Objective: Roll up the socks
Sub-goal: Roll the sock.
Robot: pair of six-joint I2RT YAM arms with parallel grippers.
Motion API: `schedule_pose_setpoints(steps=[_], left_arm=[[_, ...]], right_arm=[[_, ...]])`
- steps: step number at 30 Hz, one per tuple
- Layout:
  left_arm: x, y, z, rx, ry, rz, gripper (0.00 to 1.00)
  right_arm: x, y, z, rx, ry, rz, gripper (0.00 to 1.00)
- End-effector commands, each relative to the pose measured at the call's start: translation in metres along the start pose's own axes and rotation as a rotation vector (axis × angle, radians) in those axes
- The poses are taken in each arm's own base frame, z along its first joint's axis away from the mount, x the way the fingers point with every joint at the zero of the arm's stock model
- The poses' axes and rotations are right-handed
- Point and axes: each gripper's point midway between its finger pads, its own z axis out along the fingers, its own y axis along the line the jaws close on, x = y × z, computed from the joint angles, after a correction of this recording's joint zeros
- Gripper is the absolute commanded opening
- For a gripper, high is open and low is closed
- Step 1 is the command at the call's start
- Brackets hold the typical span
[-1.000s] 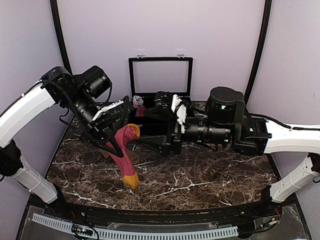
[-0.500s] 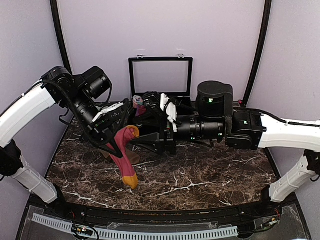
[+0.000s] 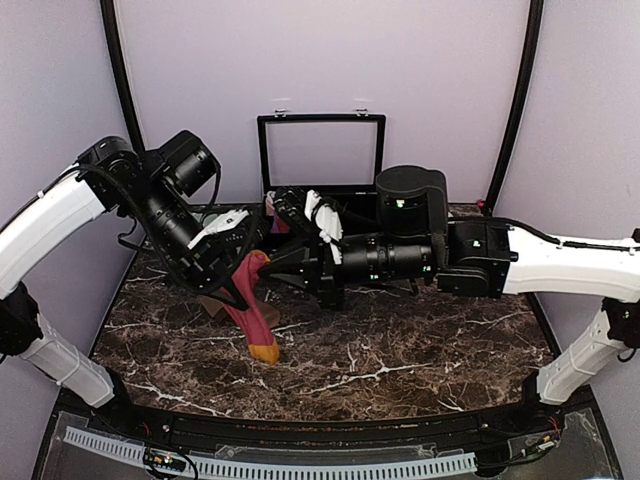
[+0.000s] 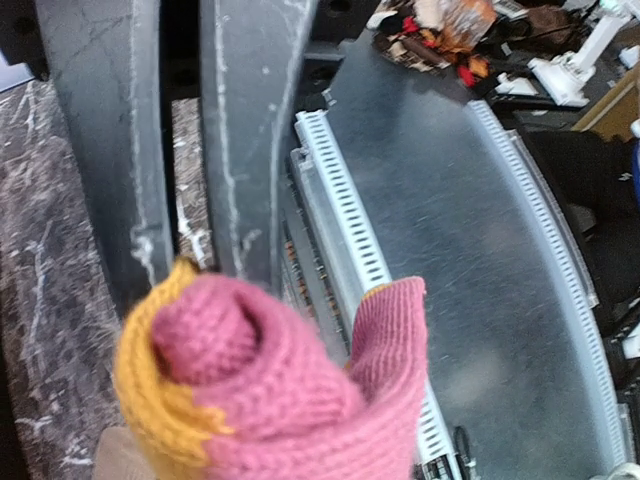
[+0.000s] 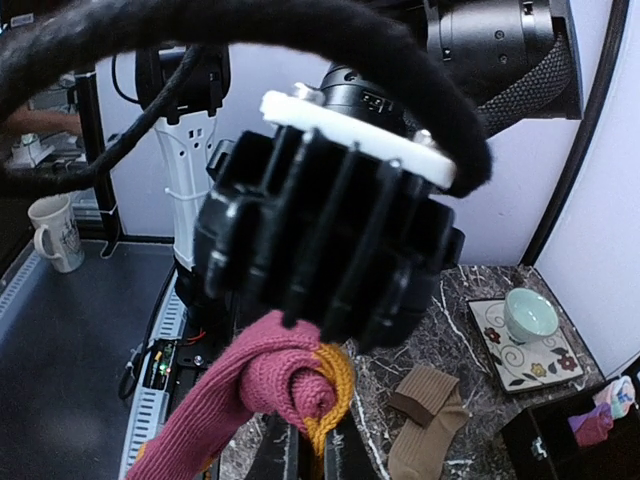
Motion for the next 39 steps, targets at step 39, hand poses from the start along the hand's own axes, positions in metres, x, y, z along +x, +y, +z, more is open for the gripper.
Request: schedule_pose_setpoints(steps=[39], left_arm=[[0.018, 0.121, -0.072, -1.031, 0.12, 0.367, 0.36]], right_arm=[[0.018, -0.049, 0.07, 0.109, -0.223, 0.891, 0.0]])
